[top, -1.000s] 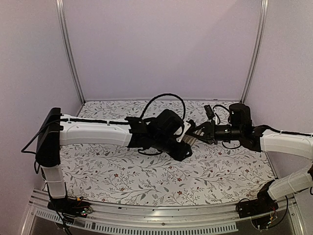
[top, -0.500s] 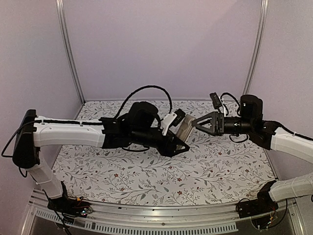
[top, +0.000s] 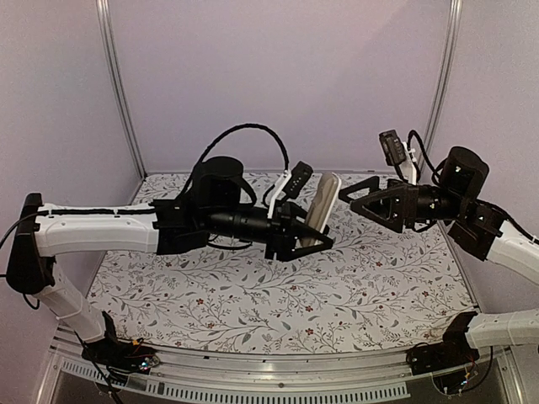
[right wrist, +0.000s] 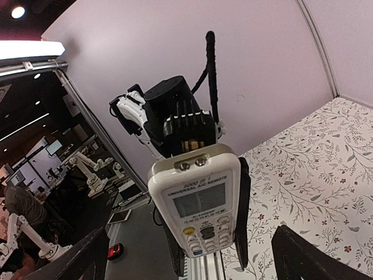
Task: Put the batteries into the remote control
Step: Pass from the left arm to the right, then place the remote control at the center of the board, then adjust the remote control at the center of the board.
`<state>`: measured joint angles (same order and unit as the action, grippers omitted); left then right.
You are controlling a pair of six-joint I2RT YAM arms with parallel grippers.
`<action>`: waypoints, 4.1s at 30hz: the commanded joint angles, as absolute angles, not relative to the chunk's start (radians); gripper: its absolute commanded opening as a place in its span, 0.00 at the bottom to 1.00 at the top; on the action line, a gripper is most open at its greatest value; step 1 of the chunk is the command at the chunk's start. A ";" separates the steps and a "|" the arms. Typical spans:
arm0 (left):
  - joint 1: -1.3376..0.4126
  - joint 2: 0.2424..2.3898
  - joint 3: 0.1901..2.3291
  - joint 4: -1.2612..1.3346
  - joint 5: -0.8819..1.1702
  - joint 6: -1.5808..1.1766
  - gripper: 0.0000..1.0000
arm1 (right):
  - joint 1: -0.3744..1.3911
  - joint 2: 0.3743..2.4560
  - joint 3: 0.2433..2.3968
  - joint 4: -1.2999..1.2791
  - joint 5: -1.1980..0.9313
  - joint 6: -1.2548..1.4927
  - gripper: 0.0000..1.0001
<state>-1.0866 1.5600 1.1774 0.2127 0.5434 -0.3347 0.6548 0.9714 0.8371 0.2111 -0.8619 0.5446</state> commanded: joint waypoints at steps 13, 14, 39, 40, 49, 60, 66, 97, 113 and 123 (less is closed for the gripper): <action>-1.109 1.604 1.139 0.332 0.629 -0.381 0.33 | 0.794 1.142 0.966 0.215 -0.895 0.516 0.72; -1.109 1.604 1.138 0.334 0.630 -0.381 0.33 | 0.793 1.144 0.966 0.215 -0.897 0.515 0.69; -0.874 1.034 0.731 0.019 -0.095 -0.464 1.00 | 0.804 1.432 1.265 -0.652 -0.436 0.147 0.21; -0.852 1.018 0.719 0.005 -0.117 -0.483 1.00 | 0.809 1.461 1.290 -0.686 -0.409 0.137 0.21; -0.788 0.995 0.666 -0.045 -0.111 -0.533 0.99 | 0.910 1.805 1.513 -0.919 -0.131 0.072 0.22; -0.783 1.007 0.623 -0.025 -0.127 -0.540 1.00 | 1.009 2.148 1.756 -1.101 0.019 0.017 0.27; -0.776 1.004 0.610 -0.023 -0.139 -0.532 1.00 | 1.013 2.273 1.867 -1.159 0.056 0.011 0.33; -0.736 1.118 0.685 -0.064 -0.111 -0.535 0.99 | 0.828 1.939 1.534 -0.915 0.034 0.049 0.99; -0.747 1.171 0.752 -0.126 -0.129 -0.536 1.00 | 0.840 1.931 1.347 -0.878 0.223 0.042 0.99; -0.747 1.186 0.756 -0.115 -0.132 -0.538 1.00 | 0.923 1.916 1.280 -0.852 0.103 0.083 0.99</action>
